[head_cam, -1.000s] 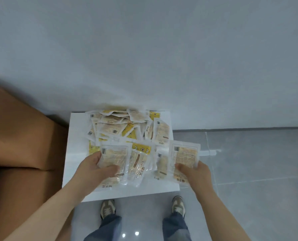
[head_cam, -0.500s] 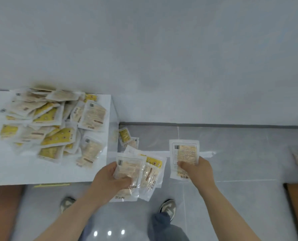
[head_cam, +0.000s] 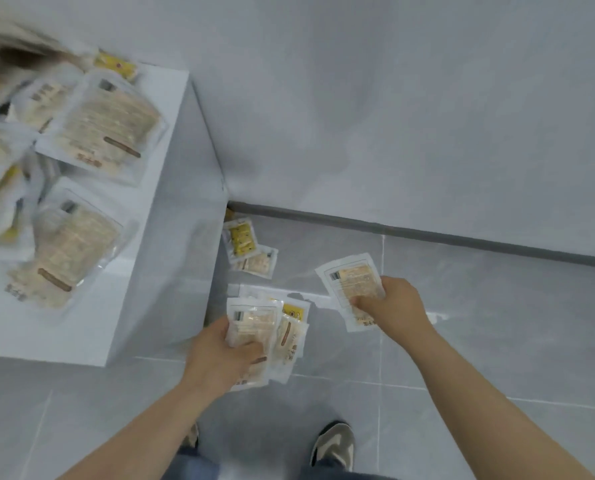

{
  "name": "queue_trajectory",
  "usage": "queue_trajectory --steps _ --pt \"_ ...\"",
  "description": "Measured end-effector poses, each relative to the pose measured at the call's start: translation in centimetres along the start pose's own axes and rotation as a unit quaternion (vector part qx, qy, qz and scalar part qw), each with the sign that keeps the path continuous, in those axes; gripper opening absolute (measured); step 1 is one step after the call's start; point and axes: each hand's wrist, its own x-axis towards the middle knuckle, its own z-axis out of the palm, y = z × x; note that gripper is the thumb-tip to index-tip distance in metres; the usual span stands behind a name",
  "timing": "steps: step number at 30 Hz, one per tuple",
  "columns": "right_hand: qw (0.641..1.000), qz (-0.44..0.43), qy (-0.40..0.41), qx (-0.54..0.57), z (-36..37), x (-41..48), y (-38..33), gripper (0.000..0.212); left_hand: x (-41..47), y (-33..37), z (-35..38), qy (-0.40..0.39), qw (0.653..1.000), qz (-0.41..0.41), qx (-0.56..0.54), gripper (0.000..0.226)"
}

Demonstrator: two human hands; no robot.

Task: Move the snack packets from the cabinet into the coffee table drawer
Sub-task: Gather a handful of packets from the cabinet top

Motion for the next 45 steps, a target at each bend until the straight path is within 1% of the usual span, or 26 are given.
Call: queue_trajectory --steps 3,6,9,11,14,17,19,23,26,30,34,39,43,45 --pt "0.999 -0.030 0.001 -0.038 3.4 5.2 1.5 0.021 5.8 -3.5 2.3 0.013 1.000 -0.011 -0.024 0.024" --pt "0.996 -0.061 0.001 -0.061 6.3 10.1 3.0 0.017 11.0 -6.6 4.3 0.009 0.999 0.003 -0.033 0.023" --pt "0.991 -0.103 -0.001 -0.089 9.7 14.5 3.8 0.018 15.4 -9.2 6.2 0.014 0.999 0.019 -0.034 0.021" --pt "0.983 -0.141 -0.005 -0.119 12.2 16.9 4.0 0.019 17.8 -11.0 7.3 0.028 0.998 0.037 -0.041 0.021" --pt "0.976 -0.183 -0.006 -0.121 14.5 19.4 3.8 0.017 19.7 -13.5 8.3 0.032 0.996 0.050 -0.070 0.024" --pt "0.972 -0.200 -0.033 -0.122 14.8 20.7 3.3 0.012 20.1 -15.5 8.3 0.037 0.995 0.049 -0.084 0.024" --pt "0.967 -0.212 -0.047 -0.131 14.7 20.9 2.9 0.013 19.8 -16.2 7.9 0.048 0.995 0.049 -0.077 0.024" --pt "0.964 -0.220 -0.074 -0.131 15.9 20.8 1.8 0.025 18.9 -16.2 7.0 0.065 0.993 0.025 -0.094 0.019" --pt "0.957 -0.226 -0.080 -0.160 17.9 21.6 1.5 0.030 19.0 -16.5 6.7 0.073 0.992 0.007 -0.098 0.016" --pt "0.951 -0.239 -0.082 -0.179 20.0 23.7 1.0 0.034 19.7 -17.9 6.7 0.059 0.993 -0.007 -0.104 0.019" --pt "0.946 -0.268 -0.093 -0.158 21.3 25.0 -0.5 0.028 19.3 -18.7 6.7 0.044 0.994 -0.023 -0.098 0.019" --pt "0.933 -0.287 -0.143 -0.164 25.1 26.8 -1.6 0.039 19.6 -19.1 6.2 0.047 0.995 -0.021 -0.082 0.019" --pt "0.917 -0.308 -0.142 -0.209 27.3 27.8 -1.7 0.049 20.2 -19.0 6.1 0.058 0.994 -0.028 -0.089 0.020" --pt "0.912 -0.312 -0.137 -0.227 27.6 28.2 -1.2 0.050 20.4 -18.9 6.1 0.055 0.994 -0.025 -0.086 0.021"
